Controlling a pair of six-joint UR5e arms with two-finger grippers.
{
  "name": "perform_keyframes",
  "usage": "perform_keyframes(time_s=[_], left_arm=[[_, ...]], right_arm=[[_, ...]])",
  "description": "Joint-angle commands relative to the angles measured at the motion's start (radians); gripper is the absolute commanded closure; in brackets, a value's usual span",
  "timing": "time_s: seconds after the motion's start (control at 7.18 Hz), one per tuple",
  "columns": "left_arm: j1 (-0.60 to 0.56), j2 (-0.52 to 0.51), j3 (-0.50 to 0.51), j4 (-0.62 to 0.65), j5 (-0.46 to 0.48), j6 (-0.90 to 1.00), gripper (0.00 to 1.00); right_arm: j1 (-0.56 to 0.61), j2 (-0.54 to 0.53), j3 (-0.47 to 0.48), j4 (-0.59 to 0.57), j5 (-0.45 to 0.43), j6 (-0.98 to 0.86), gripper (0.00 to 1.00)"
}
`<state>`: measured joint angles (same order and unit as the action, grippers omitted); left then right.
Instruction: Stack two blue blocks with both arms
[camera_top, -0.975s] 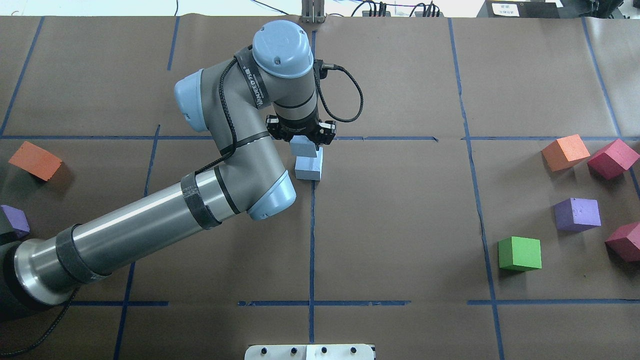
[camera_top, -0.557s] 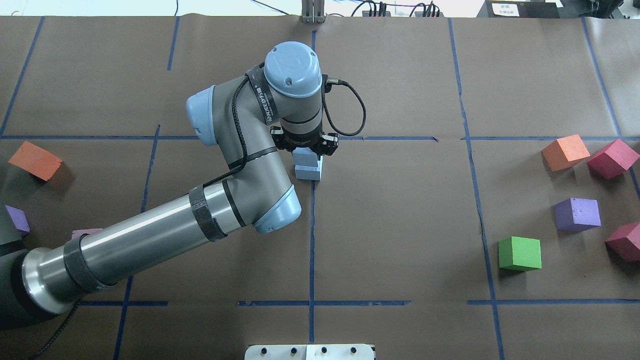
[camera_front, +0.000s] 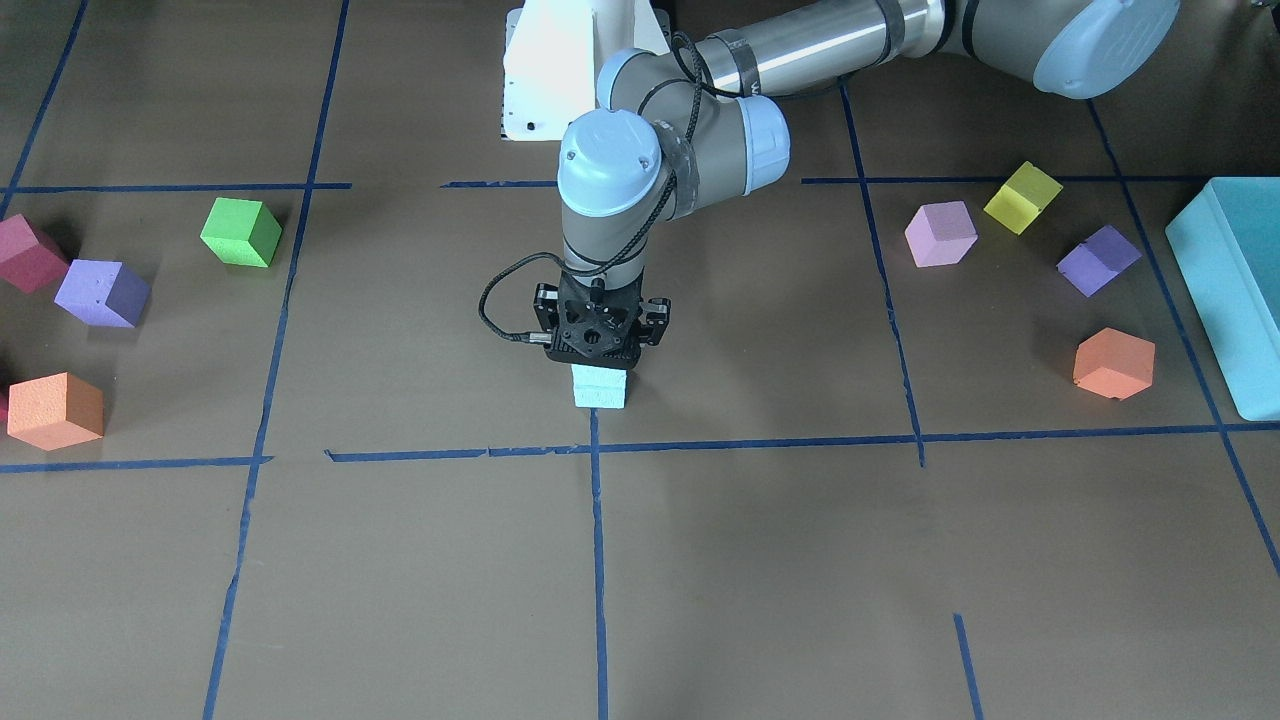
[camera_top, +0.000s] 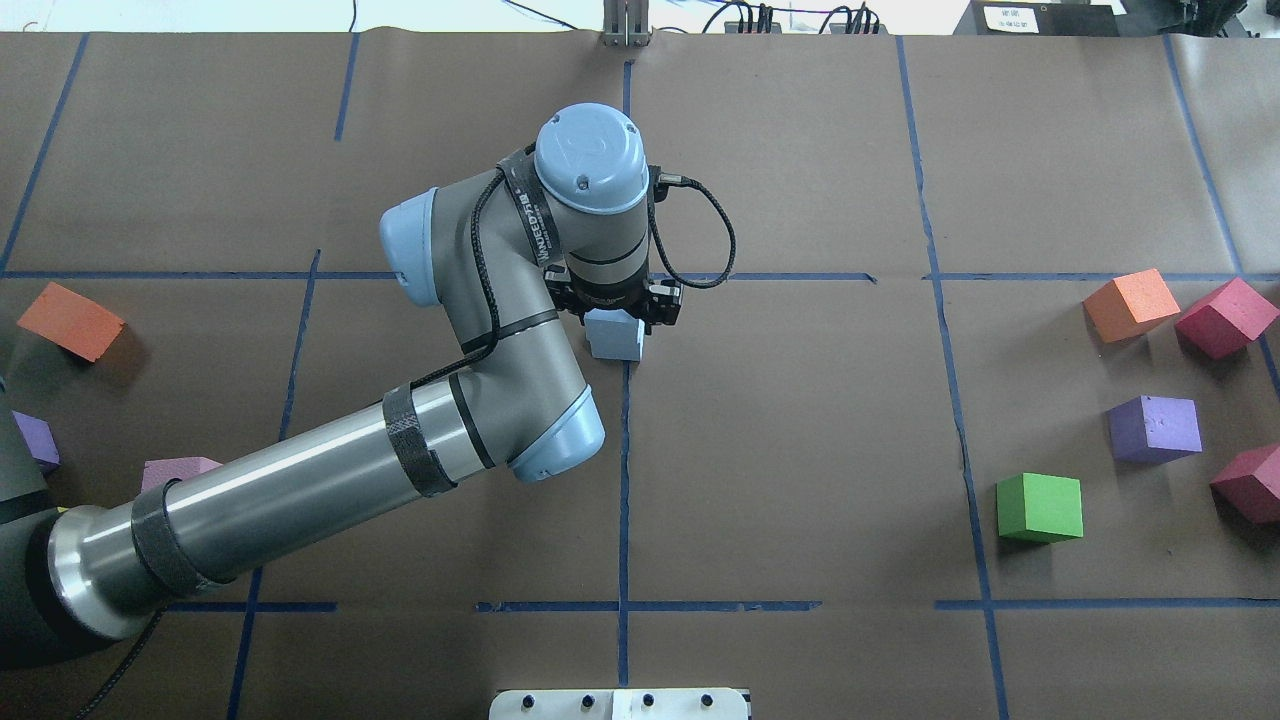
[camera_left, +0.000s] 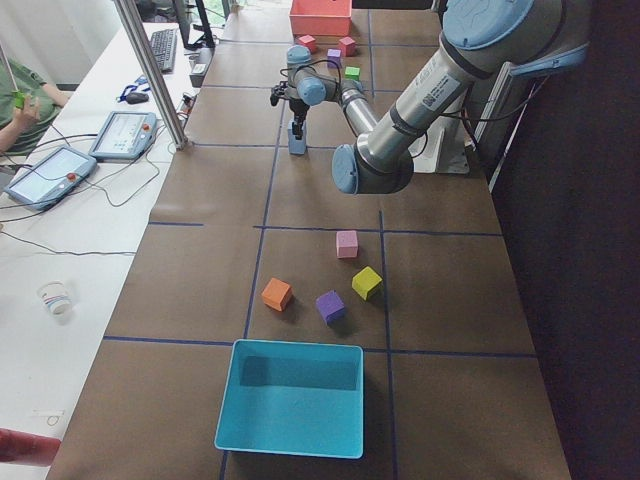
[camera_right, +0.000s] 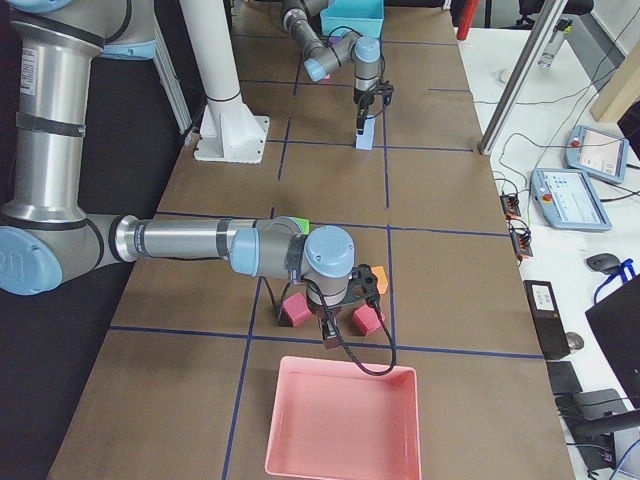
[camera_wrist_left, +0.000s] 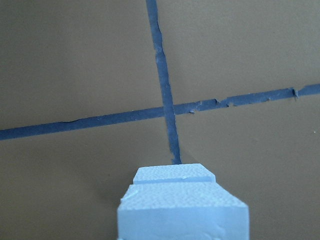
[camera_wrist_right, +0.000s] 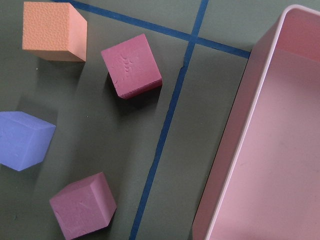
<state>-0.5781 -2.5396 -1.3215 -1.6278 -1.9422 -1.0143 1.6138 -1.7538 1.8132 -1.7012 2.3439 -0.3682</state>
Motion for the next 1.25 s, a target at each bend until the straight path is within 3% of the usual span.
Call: perform_keyframes(time_s=[0.0,0.14,0.42,0.7,0.98,1.11], left_arm=[[0.001,-0.001,-0.010,0.000,-0.006,-0.003,0.00],[-0.023,-0.002,-0.042,0.014,-0.015,-0.001,0.00],[-0.136,0.039,-0.149,0.077,-0.179,0.014,0.00],[-0.195,0.259,-0.339,0.077,-0.185,0.188,0.01],[-0.348,0.550,-0.502,0.077,-0.196,0.557,0.01],[-0.465,0.652,-0.505,0.075,-0.295,0.765,0.01]], right_arm=[[0.000,-0.001,-0.002,0.000,0.000,0.002,0.00],[0.002,0.000,-0.002,0.000,0.000,0.002,0.00],[0.000,0.000,0.000,0.000,0.000,0.002,0.00],[0.000,0.000,0.000,0.000,0.000,0.000,0.00],[0.000,0.000,0.000,0.000,0.000,0.000,0.00],[0.000,0.000,0.000,0.000,0.000,0.000,0.00]])
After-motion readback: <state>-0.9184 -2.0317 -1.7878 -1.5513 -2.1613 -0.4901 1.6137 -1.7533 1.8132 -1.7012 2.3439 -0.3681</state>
